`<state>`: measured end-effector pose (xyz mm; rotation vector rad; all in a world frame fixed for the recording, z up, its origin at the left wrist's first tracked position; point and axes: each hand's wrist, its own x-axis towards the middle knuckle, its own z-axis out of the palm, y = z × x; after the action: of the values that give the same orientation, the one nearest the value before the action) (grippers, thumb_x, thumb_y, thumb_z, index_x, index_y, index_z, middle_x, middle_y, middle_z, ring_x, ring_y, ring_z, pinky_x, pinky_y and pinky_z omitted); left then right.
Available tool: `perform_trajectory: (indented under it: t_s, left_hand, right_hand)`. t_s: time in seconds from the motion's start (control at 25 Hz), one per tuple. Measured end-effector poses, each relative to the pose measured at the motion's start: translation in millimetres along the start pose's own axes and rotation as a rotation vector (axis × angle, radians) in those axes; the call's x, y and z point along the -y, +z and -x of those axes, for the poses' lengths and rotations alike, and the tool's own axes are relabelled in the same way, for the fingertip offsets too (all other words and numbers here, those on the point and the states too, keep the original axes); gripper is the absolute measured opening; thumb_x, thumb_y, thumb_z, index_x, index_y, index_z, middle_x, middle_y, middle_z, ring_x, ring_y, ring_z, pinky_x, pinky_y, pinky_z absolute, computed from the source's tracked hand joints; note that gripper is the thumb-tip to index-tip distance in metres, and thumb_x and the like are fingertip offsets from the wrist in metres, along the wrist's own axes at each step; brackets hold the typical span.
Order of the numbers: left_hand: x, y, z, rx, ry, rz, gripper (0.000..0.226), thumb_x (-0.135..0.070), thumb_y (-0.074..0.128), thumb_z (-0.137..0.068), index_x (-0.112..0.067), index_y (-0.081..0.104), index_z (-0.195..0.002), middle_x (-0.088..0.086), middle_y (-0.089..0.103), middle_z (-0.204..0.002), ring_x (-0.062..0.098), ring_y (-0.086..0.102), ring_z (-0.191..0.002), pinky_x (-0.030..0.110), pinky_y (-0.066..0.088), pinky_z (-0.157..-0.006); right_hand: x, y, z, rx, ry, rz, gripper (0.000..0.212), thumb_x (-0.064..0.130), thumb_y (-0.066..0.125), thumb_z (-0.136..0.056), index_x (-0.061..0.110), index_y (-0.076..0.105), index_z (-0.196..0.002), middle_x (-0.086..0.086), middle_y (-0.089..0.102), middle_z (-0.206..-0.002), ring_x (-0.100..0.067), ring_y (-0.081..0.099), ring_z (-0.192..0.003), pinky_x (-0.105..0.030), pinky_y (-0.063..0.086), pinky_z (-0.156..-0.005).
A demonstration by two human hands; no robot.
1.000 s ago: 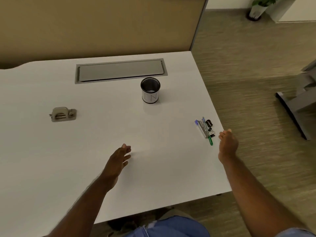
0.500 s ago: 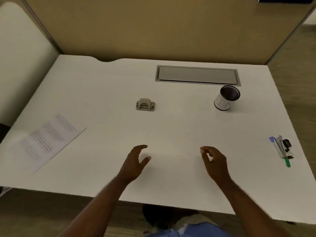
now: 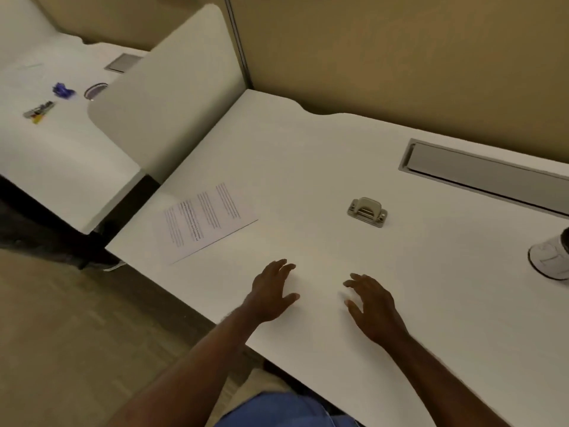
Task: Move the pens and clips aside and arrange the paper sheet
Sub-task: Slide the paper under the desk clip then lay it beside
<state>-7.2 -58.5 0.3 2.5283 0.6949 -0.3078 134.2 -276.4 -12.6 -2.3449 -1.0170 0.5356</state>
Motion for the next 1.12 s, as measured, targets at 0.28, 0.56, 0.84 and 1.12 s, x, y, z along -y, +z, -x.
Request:
perform_trajectory:
  t_s: [0.28, 0.56, 0.84, 1.12]
  left_hand:
    - [109, -59, -35, -0.208, -0.16, -0.096, 0.088, -0.047, 0.061, -0.085, -0.022, 0.008, -0.152, 0.009, -0.007, -0.161, 0.03, 0.003, -0.148, 0.054, 0.017, -0.116]
    - [226, -118, -72, -0.182, -0.349, -0.154, 0.088, -0.055, 0.057, -0.085, -0.024, 0.008, -0.151, 0.01, -0.003, -0.161, 0.034, 0.001, -0.147, 0.06, 0.011, -0.114]
    - [269, -120, -94, 0.021, -0.528, 0.028, 0.1, -0.075, 0.059, -0.068, -0.045, 0.005, -0.147, 0.005, -0.016, -0.16, 0.046, -0.007, -0.143, 0.075, 0.015, -0.104]
    - [253, -106, -108, 0.089, -0.44, 0.028, 0.109, -0.086, 0.05, -0.059, -0.051, -0.009, -0.143, -0.001, -0.031, -0.155, 0.044, -0.027, -0.139, 0.077, -0.004, -0.102]
  right_hand:
    - [86, 51, -103, 0.165, -0.047, 0.166, 0.063, 0.037, 0.045, -0.094, 0.019, 0.017, -0.149, -0.001, 0.012, -0.16, -0.018, 0.006, -0.147, -0.037, 0.01, -0.118]
    - [200, 118, -215, 0.153, 0.065, 0.149, 0.073, 0.035, 0.048, -0.093, 0.012, 0.007, -0.149, -0.009, 0.006, -0.16, -0.025, 0.006, -0.147, -0.046, 0.011, -0.118]
    - [248, 151, -271, 0.137, 0.309, 0.158, 0.093, 0.05, 0.057, -0.084, 0.009, 0.003, -0.147, -0.014, 0.019, -0.152, -0.034, 0.02, -0.138, -0.056, 0.027, -0.108]
    - [254, 157, -278, 0.041, 0.484, 0.203, 0.123, 0.061, 0.071, -0.066, 0.008, -0.005, -0.146, -0.017, 0.03, -0.141, -0.033, 0.033, -0.126, -0.053, 0.035, -0.1]
